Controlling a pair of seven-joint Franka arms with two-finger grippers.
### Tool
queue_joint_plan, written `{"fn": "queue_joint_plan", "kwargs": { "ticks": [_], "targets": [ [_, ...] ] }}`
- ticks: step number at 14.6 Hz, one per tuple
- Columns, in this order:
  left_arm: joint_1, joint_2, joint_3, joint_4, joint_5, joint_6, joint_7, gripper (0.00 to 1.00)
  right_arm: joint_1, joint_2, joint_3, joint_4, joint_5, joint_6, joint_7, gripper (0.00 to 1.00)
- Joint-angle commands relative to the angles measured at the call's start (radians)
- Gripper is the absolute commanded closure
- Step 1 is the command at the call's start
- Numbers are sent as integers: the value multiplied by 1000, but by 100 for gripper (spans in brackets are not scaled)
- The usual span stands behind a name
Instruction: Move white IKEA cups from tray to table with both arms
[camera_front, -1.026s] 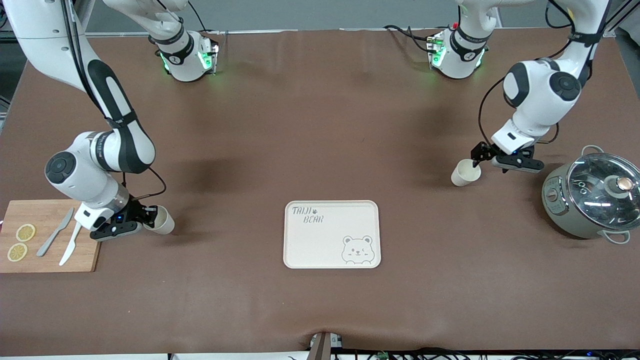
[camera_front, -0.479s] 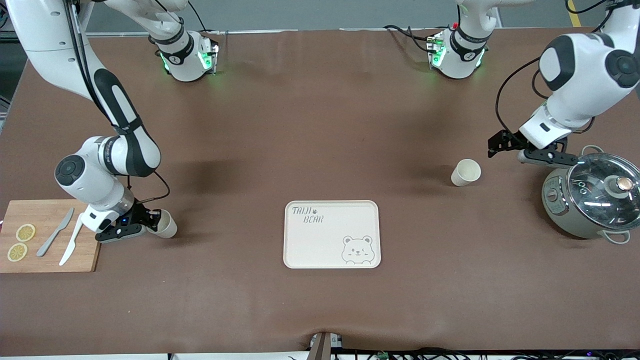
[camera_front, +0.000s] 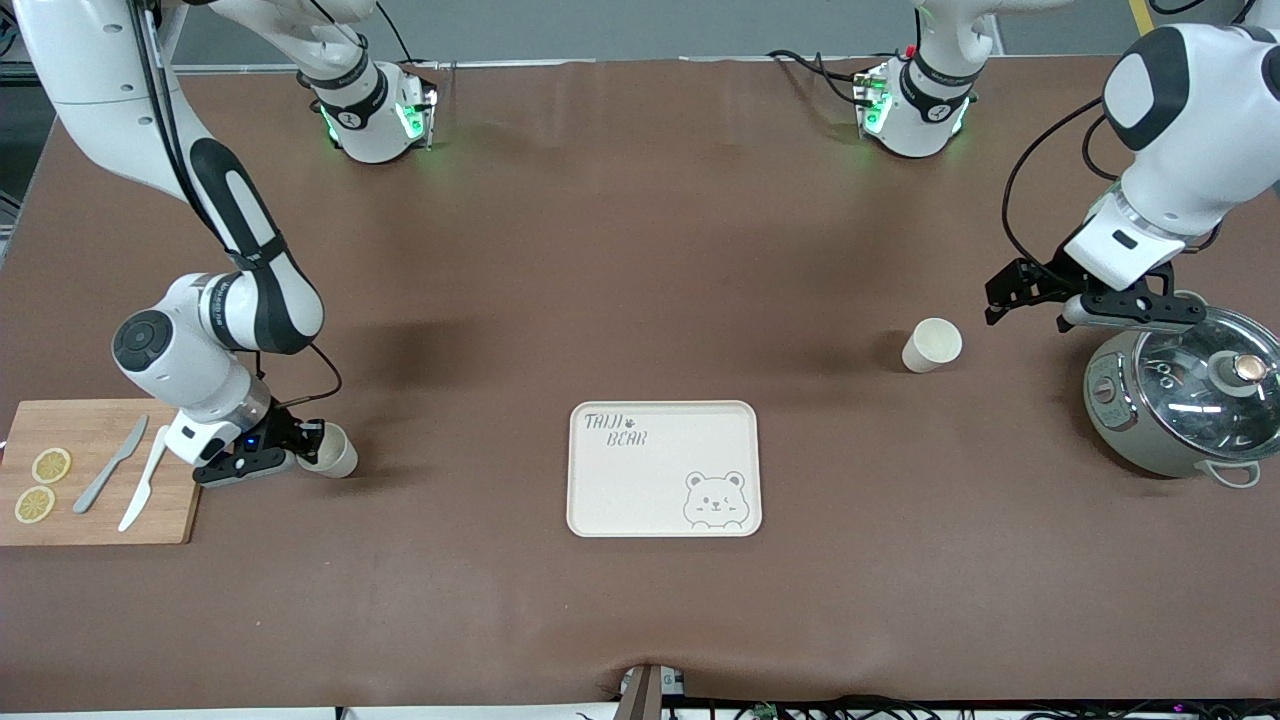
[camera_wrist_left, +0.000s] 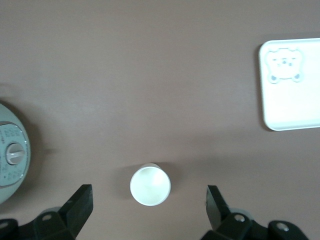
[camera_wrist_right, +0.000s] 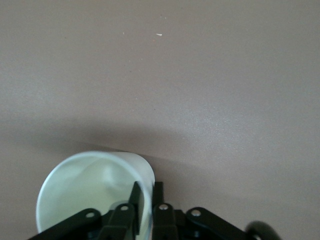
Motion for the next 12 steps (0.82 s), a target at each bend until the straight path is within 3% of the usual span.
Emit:
{"fn": "queue_joint_plan", "kwargs": {
  "ticks": [1,2,7,12],
  "targets": [
    [-56,57,-2,115,64,-94,-94,0,4,0,-1,14,17,-2,-16,9],
    [-81,72,-4,136,113,-105,-131,0,4,0,-1,17,15,-5,-16,0],
    [-154,134,-1,231,139,-105,-149,0,4,0,-1,37,17,-25,-24,0],
    [-193,207,5,372,132,-201,-152,0,3,0,-3,220,18,-304,-13,0]
  ]
}}
